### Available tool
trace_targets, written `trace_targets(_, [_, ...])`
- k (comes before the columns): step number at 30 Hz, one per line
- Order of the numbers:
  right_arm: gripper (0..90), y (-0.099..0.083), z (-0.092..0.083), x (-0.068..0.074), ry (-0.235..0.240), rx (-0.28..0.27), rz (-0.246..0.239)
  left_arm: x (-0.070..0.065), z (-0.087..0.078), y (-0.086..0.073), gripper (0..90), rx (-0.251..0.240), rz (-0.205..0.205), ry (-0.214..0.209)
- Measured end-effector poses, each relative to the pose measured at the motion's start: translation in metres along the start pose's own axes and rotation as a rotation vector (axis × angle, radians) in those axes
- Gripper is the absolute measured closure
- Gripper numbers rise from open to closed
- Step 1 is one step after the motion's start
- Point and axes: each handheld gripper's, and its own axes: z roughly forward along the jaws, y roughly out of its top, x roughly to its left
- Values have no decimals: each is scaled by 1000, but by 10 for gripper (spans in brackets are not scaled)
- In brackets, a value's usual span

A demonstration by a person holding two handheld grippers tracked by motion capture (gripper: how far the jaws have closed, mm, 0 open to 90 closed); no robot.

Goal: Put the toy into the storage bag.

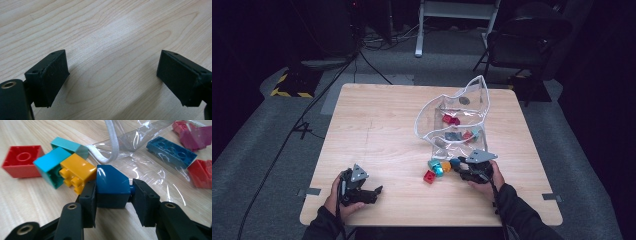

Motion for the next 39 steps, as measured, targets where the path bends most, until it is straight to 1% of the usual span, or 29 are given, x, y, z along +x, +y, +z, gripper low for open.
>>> trace_targets(3, [573, -1, -8, -1, 2, -14, -8, 0, 0, 0, 106, 1, -1, 0])
trace_targets(7, [573, -3, -24, -2, 8, -37, -20, 0, 0, 0, 105, 1, -1, 0])
trace_targets(12, [573, -9, -41, -3, -1, -52, -32, 0, 0, 0, 105, 0, 0, 0])
trace_targets(17, [574, -4, -53, -5, 0, -85, -24, 0, 0, 0, 105, 0, 0, 0])
trace_targets(23, [574, 1, -63, -4, -2, -107, -32, 0, 0, 0, 106, 1, 0, 0])
trace_targets(25, [574, 3, -66, -4, -9, -115, -34, 0, 0, 0, 105, 0, -1, 0])
trace_targets(33, [574, 11, -88, -12, -23, -177, -13, 0, 0, 0, 106, 1, -1, 0])
trace_targets(35, [574, 14, -91, -14, -30, -189, -20, 0, 0, 0, 105, 1, -1, 0])
trace_targets(39, [575, 19, -99, -17, -45, -210, -15, 0, 0, 0, 105, 0, -1, 0])
